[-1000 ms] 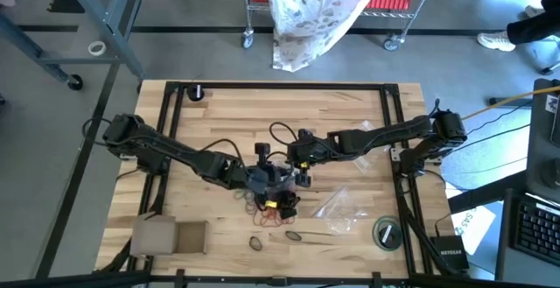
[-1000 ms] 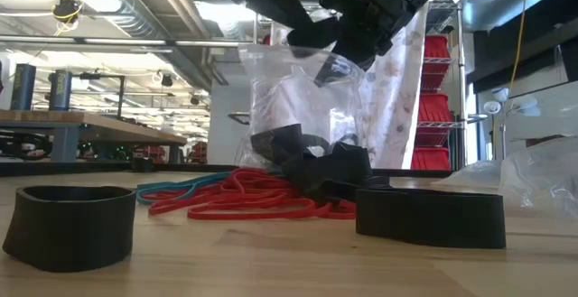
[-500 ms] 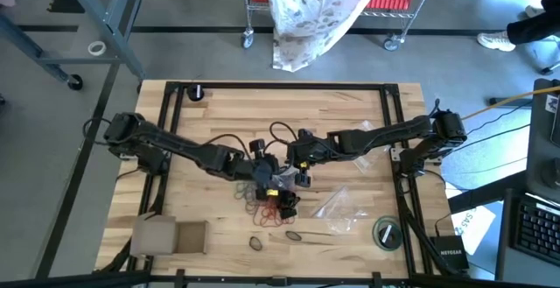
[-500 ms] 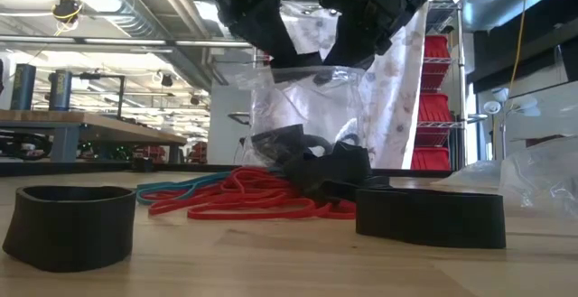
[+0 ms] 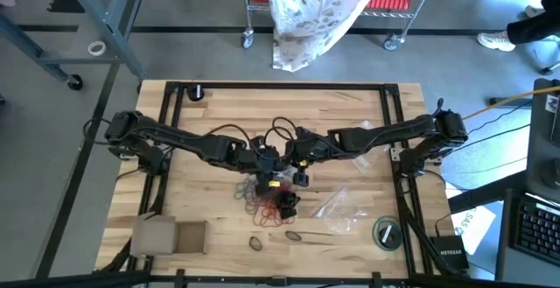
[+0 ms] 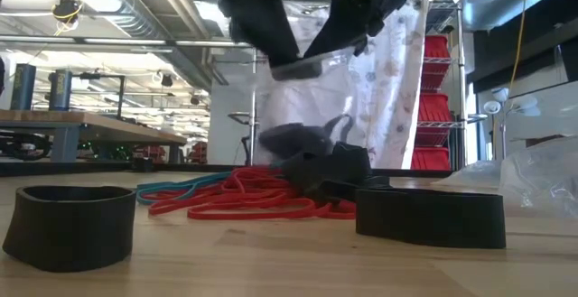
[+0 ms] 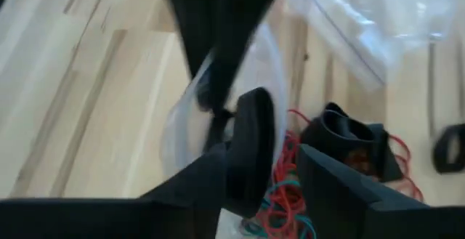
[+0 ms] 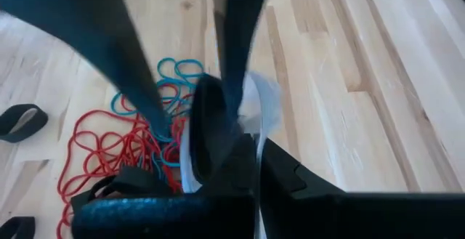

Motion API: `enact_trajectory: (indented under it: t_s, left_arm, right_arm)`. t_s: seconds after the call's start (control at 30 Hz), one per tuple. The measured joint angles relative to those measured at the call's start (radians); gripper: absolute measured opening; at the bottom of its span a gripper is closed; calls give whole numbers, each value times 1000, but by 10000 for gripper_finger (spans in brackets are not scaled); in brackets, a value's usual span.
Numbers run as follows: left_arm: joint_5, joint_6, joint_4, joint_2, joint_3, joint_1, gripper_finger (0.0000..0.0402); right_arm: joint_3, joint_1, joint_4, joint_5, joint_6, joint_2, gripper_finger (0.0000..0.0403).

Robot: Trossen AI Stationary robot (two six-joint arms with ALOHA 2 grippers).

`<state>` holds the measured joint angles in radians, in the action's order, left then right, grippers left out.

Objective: Sort rubber bands
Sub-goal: Put the black rubber band into the transparent zip lock bag

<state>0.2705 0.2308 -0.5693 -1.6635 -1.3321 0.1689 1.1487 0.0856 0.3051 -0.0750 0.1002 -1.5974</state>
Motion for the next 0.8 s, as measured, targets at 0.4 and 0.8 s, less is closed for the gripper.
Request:
enact_trajectory:
  t_s: [0.4,0.8]
  left_arm:
    - [44,3,-60,28,-40,131,174]
    - [143,-4,8,4,5,172,171]
  right_arm:
    - [1,-1,61,-66,5,0,1]
    - [1,28,46,-93,0,-2,1]
